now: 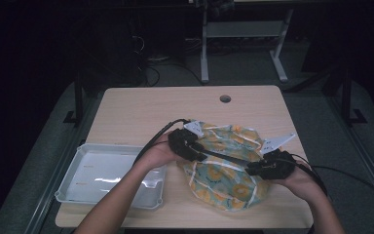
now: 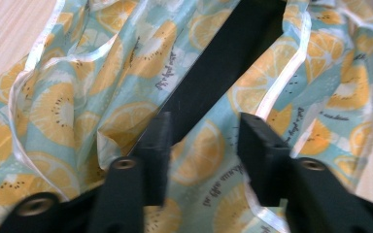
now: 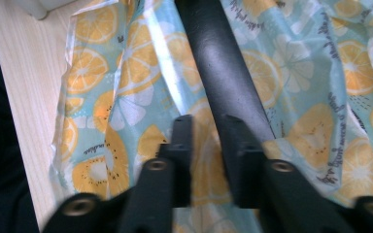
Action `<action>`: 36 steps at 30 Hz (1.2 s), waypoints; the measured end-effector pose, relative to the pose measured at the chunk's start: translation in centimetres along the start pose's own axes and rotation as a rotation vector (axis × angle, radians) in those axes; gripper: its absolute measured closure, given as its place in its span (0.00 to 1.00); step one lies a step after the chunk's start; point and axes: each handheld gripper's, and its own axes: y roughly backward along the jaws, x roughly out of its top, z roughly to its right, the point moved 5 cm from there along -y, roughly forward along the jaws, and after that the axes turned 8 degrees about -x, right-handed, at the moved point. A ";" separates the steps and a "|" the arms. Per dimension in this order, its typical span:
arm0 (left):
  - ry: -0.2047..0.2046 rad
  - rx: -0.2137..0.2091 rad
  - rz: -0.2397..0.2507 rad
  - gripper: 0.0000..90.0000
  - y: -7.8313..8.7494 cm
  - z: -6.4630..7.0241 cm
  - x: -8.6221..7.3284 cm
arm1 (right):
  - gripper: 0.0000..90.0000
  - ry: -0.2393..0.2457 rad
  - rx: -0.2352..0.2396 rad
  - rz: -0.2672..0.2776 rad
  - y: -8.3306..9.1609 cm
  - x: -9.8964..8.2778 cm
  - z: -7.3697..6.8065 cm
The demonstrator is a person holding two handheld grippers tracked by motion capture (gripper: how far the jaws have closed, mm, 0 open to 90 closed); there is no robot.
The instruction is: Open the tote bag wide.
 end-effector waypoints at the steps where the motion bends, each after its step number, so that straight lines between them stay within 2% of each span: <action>1: -0.004 -0.007 -0.006 0.78 0.0 0.0 0.0 | 0.95 0.003 0.002 0.001 0.0 0.0 0.0; 4: -0.001 -0.033 -0.019 0.98 -0.1 0.2 -0.1 | 0.99 0.009 0.012 0.012 0.2 0.0 -0.1; 9: -0.007 -0.036 -0.026 1.00 0.6 0.9 -0.6 | 0.99 0.024 0.036 0.021 0.5 -0.1 -0.7; 14: -0.014 -0.030 0.017 1.00 1.3 1.5 -1.0 | 0.99 0.050 0.065 0.021 0.5 -0.3 -1.9; 16: -0.024 -0.004 0.041 0.80 1.6 1.3 -0.6 | 0.99 0.057 0.071 0.020 0.5 -0.3 -2.2; 18: -0.032 -0.009 0.065 0.69 1.7 1.2 -0.1 | 0.99 0.057 0.071 0.017 0.5 -0.1 -2.2; 22: -0.055 -0.085 0.062 0.58 1.2 1.0 0.9 | 0.99 0.058 0.067 0.025 0.5 0.0 -2.0; 25: -0.086 -0.120 0.027 0.50 -0.1 1.2 1.2 | 0.99 0.055 0.063 0.032 0.6 0.0 -1.8; 27: -0.098 -0.131 -0.003 0.49 -0.9 1.3 1.0 | 0.99 0.055 0.060 0.039 0.7 0.1 -1.7; 28: -0.108 -0.116 -0.028 0.49 -1.2 1.3 0.8 | 0.99 0.050 0.059 0.039 0.8 0.1 -1.6; 29: -0.114 -0.103 -0.053 0.53 -1.4 1.3 0.5 | 0.99 0.050 0.059 0.042 0.8 0.1 -1.6; 30: -0.126 -0.086 -0.080 0.62 -1.4 1.3 0.3 | 0.99 0.048 0.061 0.043 0.9 0.1 -1.6; 33: -0.130 -0.094 -0.099 0.86 -1.0 1.6 -0.2 | 1.00 0.051 0.062 0.042 1.0 -0.1 -1.6; 35: -0.127 -0.107 -0.090 0.93 -0.5 2.2 -0.6 | 1.00 0.053 0.063 0.039 1.0 -0.2 -1.7; 36: -0.133 -0.107 -0.093 0.93 -0.2 2.3 -0.8 | 1.00 0.052 0.072 0.038 1.0 -0.2 -1.8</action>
